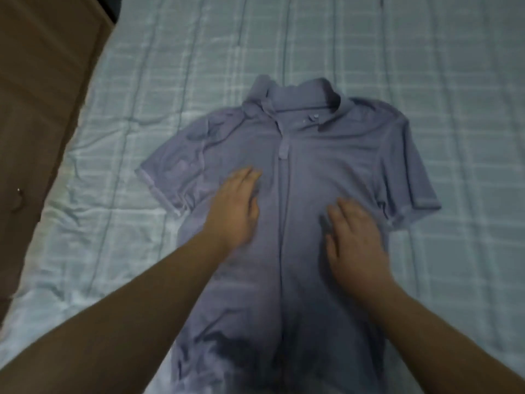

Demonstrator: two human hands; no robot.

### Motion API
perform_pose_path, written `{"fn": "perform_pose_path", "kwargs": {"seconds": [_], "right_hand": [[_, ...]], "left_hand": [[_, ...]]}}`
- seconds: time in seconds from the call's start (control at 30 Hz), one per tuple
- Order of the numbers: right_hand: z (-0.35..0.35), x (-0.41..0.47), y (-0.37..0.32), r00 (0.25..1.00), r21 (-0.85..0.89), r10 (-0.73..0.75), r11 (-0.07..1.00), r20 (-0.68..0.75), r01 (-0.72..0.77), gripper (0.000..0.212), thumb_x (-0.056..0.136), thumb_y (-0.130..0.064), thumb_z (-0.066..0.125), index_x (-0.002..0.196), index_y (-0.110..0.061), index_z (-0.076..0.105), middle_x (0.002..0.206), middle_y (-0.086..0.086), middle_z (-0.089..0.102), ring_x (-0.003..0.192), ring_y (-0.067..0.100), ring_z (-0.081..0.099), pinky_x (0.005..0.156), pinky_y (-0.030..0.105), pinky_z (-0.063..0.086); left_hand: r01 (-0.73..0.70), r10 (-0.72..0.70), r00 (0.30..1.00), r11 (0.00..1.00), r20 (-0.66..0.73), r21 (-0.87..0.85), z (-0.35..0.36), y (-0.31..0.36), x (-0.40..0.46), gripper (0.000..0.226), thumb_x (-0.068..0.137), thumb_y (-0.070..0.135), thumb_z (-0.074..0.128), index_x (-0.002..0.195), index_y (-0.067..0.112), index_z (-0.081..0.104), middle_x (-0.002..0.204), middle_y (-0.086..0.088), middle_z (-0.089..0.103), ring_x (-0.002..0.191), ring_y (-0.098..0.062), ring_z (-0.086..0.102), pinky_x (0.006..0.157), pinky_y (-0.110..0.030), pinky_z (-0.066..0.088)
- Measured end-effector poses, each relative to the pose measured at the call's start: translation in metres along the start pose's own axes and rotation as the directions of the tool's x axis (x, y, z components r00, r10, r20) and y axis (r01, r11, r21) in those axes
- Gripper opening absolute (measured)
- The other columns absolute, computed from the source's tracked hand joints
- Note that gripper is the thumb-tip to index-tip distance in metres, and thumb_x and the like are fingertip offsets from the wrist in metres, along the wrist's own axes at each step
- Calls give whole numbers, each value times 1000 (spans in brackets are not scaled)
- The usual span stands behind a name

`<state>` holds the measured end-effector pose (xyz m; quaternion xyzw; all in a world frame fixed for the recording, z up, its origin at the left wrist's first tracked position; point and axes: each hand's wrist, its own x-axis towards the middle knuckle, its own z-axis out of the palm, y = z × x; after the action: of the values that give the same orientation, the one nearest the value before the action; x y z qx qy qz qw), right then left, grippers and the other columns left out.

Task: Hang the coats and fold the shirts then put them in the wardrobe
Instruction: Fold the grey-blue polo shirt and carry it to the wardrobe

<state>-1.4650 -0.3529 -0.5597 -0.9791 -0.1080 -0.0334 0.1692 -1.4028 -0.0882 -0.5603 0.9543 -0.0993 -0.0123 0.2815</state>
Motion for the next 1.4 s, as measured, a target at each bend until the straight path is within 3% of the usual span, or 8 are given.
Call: {"fn": "perform_pose_path", "kwargs": {"seconds": [0.2, 0.33, 0.57, 0.7, 1.03, 1.17, 1.27, 1.4], "right_hand": [[7, -197, -74, 950, -8, 0, 1000, 311, 3, 56, 84, -32, 54, 139, -18, 54, 147, 7, 49, 132, 29, 47, 110, 53, 33], [0, -256, -75, 941, -39, 62, 998, 332, -53, 65, 82, -36, 56, 144, -17, 47, 150, 7, 45, 133, 28, 44, 110, 50, 33], [-10, -252, -54, 930, -180, 266, 958, 254, -225, 52, 78, -32, 64, 128, -23, 55, 124, 3, 55, 107, 28, 54, 85, 45, 44], [-18, -236, -40, 868, -71, 250, 967, 430, -243, 51, 76, -6, 59, 122, -26, 53, 108, 4, 50, 99, 32, 54, 76, 44, 53], [-86, -265, -9, 881, -323, 314, 925, 353, -200, 41, 68, 0, 59, 102, -21, 57, 96, 3, 59, 84, 29, 53, 54, 33, 43], [-77, -280, -2, 863, -430, 343, 887, 371, -168, 39, 70, -4, 62, 102, -24, 56, 94, 3, 59, 81, 28, 54, 62, 35, 40], [-65, -286, -6, 783, -525, 457, 827, 421, -201, 34, 79, -17, 55, 110, -32, 54, 107, -1, 58, 98, 25, 54, 78, 40, 40], [-63, -291, -12, 684, -542, 553, 797, 476, -267, 33, 85, -24, 48, 117, -32, 48, 120, -4, 54, 113, 22, 50, 90, 41, 41]], "left_hand": [[-123, 126, 960, 992, 249, -27, 17, 13, -211, 48, 94, 30, 44, 137, 11, 53, 144, -11, 50, 137, -29, 41, 110, -45, 38], [-246, 232, 906, 969, 353, -6, 7, 3, -295, 52, 94, 48, 52, 135, 16, 54, 141, -4, 54, 134, -24, 44, 107, -42, 39], [-85, 23, 974, 958, 223, 274, -23, -13, -316, 40, 78, 29, 67, 117, 28, 57, 113, 1, 60, 99, -25, 58, 79, -39, 41], [-2, -42, 964, 986, 262, 165, -29, -27, -309, 50, 71, -5, 64, 110, 25, 57, 101, -3, 57, 89, -30, 55, 66, -39, 51], [-202, 192, 971, 977, 141, 62, -81, -58, -320, 49, 76, -7, 47, 120, 12, 60, 109, -11, 64, 99, -20, 48, 91, -26, 39], [-178, 135, 934, 979, 331, 103, -74, -73, -341, 86, 36, -7, 86, 117, 13, 62, 110, -9, 64, 98, -18, 48, 87, -25, 42], [-178, 131, 933, 977, 335, 114, -61, -70, -353, 63, 56, -9, 75, 113, 15, 66, 107, -6, 65, 94, -21, 52, 82, -30, 48], [-75, -5, 951, 967, 309, 245, -66, -57, -352, 40, 75, 26, 45, 107, 26, 70, 96, 5, 66, 80, -22, 61, 66, -33, 47]]}}
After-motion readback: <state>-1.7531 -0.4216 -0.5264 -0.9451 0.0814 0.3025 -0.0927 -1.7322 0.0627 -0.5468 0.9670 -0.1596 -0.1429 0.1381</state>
